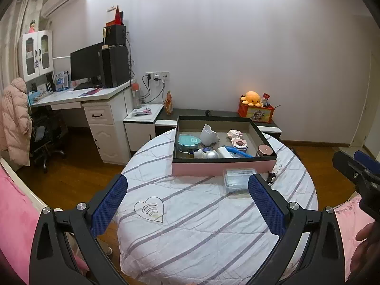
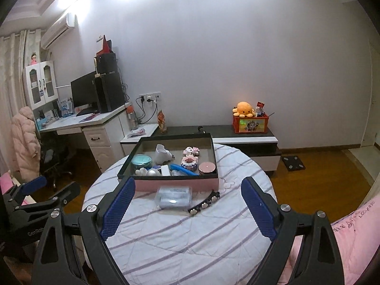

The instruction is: Organize rigid objects

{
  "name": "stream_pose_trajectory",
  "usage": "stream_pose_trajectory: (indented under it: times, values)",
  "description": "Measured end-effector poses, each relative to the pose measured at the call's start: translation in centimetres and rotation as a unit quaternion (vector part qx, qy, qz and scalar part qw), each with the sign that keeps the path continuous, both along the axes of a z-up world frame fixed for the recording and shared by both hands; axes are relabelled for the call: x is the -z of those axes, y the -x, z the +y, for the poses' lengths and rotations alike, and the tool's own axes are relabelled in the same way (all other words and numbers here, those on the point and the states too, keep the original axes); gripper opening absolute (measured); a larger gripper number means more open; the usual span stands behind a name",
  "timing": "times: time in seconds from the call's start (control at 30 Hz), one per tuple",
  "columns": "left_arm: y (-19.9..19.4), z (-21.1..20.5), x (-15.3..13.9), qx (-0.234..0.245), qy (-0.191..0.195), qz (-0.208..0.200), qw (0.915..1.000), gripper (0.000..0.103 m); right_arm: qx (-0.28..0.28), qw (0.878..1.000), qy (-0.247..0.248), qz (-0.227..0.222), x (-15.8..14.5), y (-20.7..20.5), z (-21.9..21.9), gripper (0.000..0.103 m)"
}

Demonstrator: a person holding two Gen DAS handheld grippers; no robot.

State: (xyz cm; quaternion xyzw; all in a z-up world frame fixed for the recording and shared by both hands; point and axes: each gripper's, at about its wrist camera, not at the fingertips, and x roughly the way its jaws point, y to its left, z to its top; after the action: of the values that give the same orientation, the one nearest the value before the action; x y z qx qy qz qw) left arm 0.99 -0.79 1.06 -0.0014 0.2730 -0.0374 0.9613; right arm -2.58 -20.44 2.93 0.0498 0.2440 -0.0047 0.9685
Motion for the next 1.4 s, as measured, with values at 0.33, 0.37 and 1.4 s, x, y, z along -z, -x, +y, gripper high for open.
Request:
stream_pose_trajectory:
  times: [0.33, 0.37, 1.4]
  values:
    - [0.3, -0.1, 0.0, -0.001, 0.000, 0.001, 1.0000, 0.103, -0.009, 1.000, 0.005, 0.001, 0.1, 0.5, 0.6, 0.092]
    - [0.3, -0.1, 0.0, -0.002, 0.001, 0.002, 1.0000, 0.103, -0.009, 1.000, 0.005, 0.001, 0.1, 0.4, 0.6, 0.092]
    - [-8.2, -2.4, 10.1, -0.003, -0.008, 0.118, 0.9930, 0.103, 0.081, 0.977, -0.030, 0.195, 15.3, -13.8, -4.8, 0.092]
